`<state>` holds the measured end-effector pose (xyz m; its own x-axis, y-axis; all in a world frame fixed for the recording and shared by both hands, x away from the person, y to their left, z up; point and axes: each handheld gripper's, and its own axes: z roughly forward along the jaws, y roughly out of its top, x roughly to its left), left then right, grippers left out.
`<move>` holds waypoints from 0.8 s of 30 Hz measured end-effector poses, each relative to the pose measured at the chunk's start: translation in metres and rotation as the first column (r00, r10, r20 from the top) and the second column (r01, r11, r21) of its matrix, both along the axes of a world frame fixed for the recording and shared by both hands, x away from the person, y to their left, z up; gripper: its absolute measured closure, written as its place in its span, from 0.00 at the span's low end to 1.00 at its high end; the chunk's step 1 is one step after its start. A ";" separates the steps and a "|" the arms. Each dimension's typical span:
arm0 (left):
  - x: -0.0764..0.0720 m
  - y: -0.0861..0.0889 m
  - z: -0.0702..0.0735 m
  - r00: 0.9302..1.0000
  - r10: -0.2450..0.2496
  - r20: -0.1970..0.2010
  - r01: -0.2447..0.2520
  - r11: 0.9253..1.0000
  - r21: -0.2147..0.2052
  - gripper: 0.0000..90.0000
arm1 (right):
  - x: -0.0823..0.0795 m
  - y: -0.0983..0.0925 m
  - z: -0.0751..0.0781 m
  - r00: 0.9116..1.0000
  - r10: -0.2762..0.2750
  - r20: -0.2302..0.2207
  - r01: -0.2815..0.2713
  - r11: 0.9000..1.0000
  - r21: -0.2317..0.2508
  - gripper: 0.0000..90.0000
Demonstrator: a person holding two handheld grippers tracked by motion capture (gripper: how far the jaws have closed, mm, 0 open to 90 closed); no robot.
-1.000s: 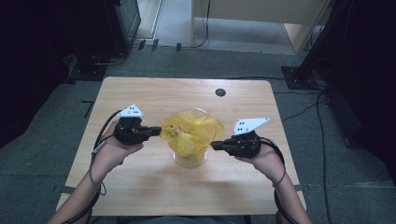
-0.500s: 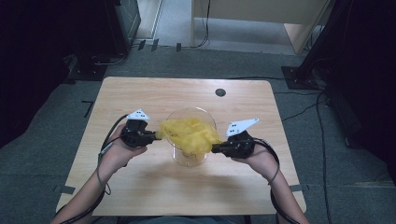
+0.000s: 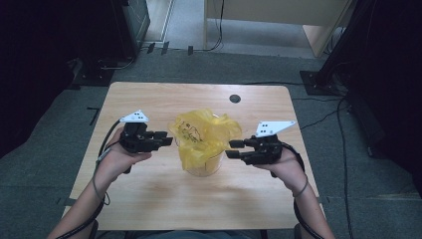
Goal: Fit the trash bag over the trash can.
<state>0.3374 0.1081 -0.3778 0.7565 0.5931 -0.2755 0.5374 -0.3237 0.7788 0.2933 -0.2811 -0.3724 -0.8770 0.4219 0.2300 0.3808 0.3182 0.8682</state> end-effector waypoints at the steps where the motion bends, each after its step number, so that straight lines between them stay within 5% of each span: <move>1: 0.000 0.002 0.003 1.000 -0.006 0.008 0.006 1.000 -0.005 0.65 | 0.000 -0.002 0.003 1.000 -0.003 -0.004 0.003 1.000 0.030 0.66; 4: 0.000 0.009 0.014 0.998 -0.022 0.060 0.022 1.000 -0.010 0.62 | 0.000 -0.005 0.012 1.000 0.004 -0.001 -0.004 0.996 0.094 0.66; 7: 0.002 0.012 0.028 0.994 -0.010 0.107 0.014 0.999 -0.030 0.59 | -0.001 0.000 0.021 0.998 -0.038 0.055 0.031 0.990 0.134 0.69; 11: 0.003 0.009 0.041 0.990 -0.013 0.140 0.019 0.999 -0.044 0.57 | 0.000 0.011 0.030 0.991 -0.083 0.102 0.067 0.987 0.148 0.68; 14: 0.001 -0.001 0.049 0.988 -0.036 0.148 0.045 0.997 -0.062 0.54 | 0.005 0.033 0.037 0.994 -0.018 0.112 0.004 0.992 0.126 0.54; 17: -0.002 -0.014 0.044 0.991 -0.043 0.129 0.047 0.999 -0.022 0.50 | 0.007 0.045 0.035 0.995 0.029 0.098 -0.039 0.994 0.106 0.49; 20: -0.001 -0.022 0.033 0.992 -0.011 0.126 0.011 1.000 0.004 0.45 | 0.012 0.060 0.026 0.990 0.094 0.106 -0.097 0.995 0.019 0.46; 23: 0.007 -0.026 0.021 0.995 0.046 0.089 -0.048 0.999 0.024 0.42 | 0.019 0.069 0.015 0.992 0.096 0.078 -0.093 0.995 -0.041 0.60; 24: 0.011 -0.026 0.014 0.997 0.060 0.047 -0.062 0.998 0.032 0.48 | 0.020 0.072 0.010 0.992 0.110 0.059 -0.106 0.992 -0.063 0.83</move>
<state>0.3488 0.0825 -0.3643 0.7300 0.6469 -0.2205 0.5207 -0.3176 0.7925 0.3129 -0.2090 -0.3628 -0.9299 0.3354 0.1510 0.2873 0.4060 0.8675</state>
